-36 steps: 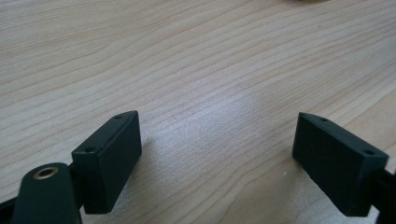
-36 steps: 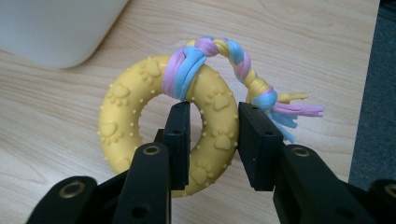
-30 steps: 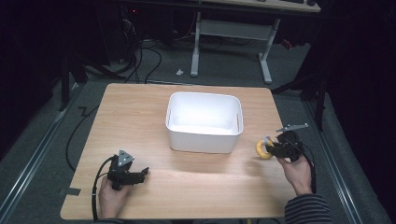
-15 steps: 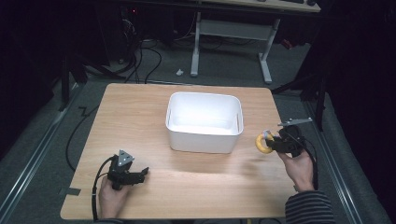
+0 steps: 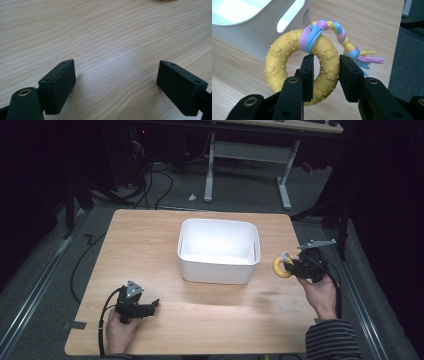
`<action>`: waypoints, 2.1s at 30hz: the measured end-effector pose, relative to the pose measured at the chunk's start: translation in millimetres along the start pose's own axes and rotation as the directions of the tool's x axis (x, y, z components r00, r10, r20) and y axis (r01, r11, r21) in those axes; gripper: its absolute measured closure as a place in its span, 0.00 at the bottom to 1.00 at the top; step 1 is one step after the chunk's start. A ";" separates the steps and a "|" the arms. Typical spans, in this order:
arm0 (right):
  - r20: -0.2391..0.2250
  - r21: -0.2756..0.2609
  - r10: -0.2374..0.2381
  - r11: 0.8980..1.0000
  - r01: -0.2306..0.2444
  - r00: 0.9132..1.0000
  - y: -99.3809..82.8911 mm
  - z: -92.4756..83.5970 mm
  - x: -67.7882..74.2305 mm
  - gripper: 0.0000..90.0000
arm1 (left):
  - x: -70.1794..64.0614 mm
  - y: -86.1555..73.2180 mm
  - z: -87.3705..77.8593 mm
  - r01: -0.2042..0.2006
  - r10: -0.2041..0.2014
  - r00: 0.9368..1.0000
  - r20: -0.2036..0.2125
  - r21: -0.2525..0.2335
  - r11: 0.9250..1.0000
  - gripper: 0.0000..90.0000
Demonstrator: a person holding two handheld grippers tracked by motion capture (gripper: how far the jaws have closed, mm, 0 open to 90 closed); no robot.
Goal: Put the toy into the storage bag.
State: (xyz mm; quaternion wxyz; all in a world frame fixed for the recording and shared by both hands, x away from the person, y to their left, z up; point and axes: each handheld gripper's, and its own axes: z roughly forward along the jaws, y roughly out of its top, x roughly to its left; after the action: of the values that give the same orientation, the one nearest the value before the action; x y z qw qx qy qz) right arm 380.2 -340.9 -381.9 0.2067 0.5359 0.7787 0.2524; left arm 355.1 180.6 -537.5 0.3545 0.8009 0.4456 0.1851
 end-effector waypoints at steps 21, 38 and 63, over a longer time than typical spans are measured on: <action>0.000 -0.010 -0.067 0.998 0.067 0.998 38.3 -6.6 20.1 0.74 | -0.1 3.6 3.0 -0.030 0.031 0.999 0.025 -0.009 1.000 0.24; -0.021 -0.041 -0.087 0.995 0.086 0.996 64.2 -16.1 29.1 0.74 | -3.0 3.9 3.4 -0.007 0.007 1.000 0.004 -0.010 1.000 0.25; -0.036 -0.026 -0.189 0.982 0.188 0.981 100.4 -2.7 71.2 0.74 | -4.4 3.6 3.2 -0.017 0.018 1.000 0.015 -0.007 1.000 0.23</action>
State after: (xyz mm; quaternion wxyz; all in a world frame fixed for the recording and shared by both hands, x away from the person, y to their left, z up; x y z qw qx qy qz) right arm 427.7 -244.6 -321.7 0.2208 0.4525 0.8269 0.2505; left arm 356.9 174.3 -536.9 0.3590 0.8049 0.4353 0.1836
